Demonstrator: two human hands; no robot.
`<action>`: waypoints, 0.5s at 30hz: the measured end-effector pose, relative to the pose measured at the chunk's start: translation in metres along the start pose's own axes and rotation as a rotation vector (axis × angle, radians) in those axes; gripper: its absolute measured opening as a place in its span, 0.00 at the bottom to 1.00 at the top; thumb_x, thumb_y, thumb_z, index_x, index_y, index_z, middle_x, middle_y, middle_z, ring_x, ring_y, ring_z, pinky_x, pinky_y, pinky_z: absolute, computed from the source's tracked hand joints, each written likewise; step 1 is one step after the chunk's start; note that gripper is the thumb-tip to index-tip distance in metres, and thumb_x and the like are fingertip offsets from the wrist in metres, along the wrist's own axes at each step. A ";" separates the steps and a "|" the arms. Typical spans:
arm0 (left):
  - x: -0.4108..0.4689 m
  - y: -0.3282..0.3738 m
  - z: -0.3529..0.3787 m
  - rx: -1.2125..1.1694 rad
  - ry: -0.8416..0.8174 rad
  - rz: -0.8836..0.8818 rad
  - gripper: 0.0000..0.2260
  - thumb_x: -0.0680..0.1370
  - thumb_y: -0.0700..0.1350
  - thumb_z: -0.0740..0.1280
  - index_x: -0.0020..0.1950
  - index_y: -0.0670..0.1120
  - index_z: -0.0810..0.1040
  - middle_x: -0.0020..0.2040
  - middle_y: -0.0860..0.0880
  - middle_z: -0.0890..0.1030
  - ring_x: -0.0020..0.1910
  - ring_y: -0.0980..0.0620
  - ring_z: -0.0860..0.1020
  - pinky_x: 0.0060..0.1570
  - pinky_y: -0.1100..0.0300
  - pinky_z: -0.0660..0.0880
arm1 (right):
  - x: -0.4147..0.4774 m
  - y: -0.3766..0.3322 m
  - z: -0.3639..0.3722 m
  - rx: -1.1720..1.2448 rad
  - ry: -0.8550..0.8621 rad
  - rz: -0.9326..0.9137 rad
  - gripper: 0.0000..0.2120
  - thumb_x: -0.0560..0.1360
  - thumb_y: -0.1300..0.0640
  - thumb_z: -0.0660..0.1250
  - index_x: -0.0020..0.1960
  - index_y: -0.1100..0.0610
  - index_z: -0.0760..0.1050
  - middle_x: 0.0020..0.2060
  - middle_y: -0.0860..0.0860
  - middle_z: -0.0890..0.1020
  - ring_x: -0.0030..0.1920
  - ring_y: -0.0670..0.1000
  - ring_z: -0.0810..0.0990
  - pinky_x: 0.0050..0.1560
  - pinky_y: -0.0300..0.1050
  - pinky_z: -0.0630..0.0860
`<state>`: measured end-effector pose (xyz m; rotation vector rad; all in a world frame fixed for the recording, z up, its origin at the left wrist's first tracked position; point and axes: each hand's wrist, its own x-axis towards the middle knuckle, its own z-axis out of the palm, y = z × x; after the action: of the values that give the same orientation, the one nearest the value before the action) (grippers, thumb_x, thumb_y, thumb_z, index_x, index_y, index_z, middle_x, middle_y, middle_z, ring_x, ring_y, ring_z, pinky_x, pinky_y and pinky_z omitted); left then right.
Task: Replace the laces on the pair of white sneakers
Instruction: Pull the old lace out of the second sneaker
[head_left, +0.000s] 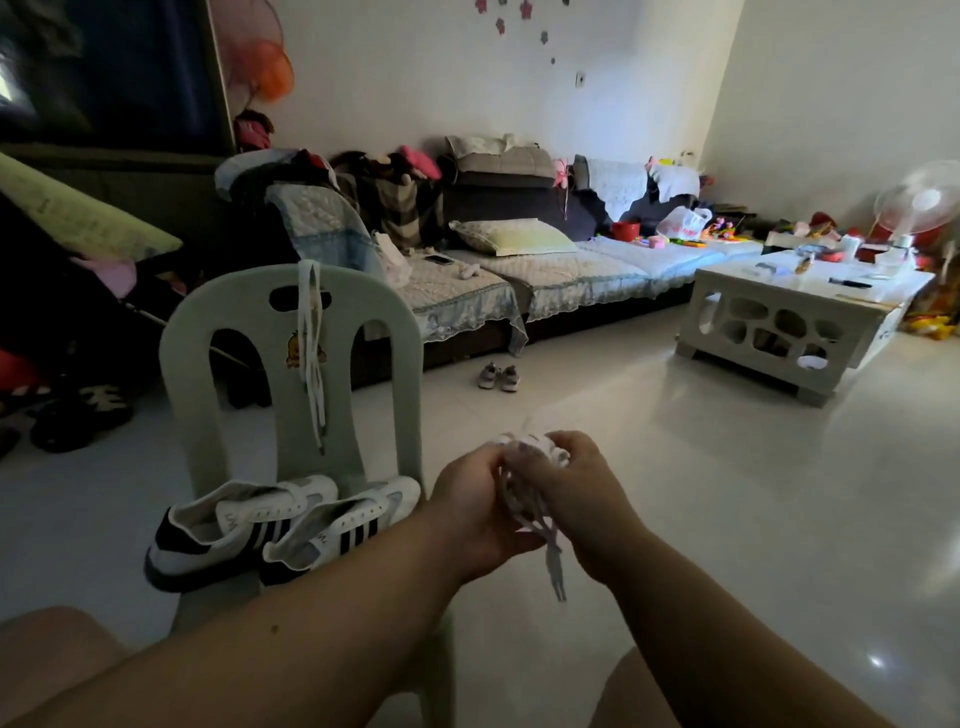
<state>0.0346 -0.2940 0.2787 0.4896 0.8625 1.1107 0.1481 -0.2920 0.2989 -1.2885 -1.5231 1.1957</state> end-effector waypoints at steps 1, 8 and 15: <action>0.006 0.003 -0.004 0.006 0.012 0.001 0.18 0.81 0.51 0.55 0.62 0.44 0.77 0.57 0.40 0.81 0.58 0.39 0.77 0.61 0.40 0.71 | 0.007 0.005 0.006 0.006 -0.030 0.010 0.24 0.73 0.48 0.70 0.65 0.51 0.66 0.54 0.49 0.76 0.52 0.52 0.80 0.49 0.46 0.80; 0.072 0.030 -0.044 0.316 0.017 -0.055 0.15 0.80 0.46 0.55 0.62 0.50 0.77 0.58 0.43 0.80 0.57 0.41 0.76 0.60 0.41 0.72 | 0.083 0.038 0.031 -0.077 -0.081 -0.019 0.17 0.71 0.63 0.71 0.53 0.45 0.72 0.47 0.46 0.81 0.46 0.46 0.82 0.47 0.44 0.81; 0.142 0.050 -0.088 0.751 -0.119 -0.087 0.20 0.77 0.37 0.62 0.64 0.55 0.68 0.53 0.48 0.77 0.54 0.47 0.76 0.56 0.50 0.75 | 0.162 0.077 0.052 -0.203 -0.031 0.065 0.05 0.73 0.62 0.69 0.47 0.54 0.78 0.35 0.46 0.81 0.34 0.39 0.80 0.31 0.29 0.73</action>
<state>-0.0387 -0.1504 0.2124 1.1132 1.1751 0.6398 0.0899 -0.1381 0.2112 -1.4676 -1.6710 1.1284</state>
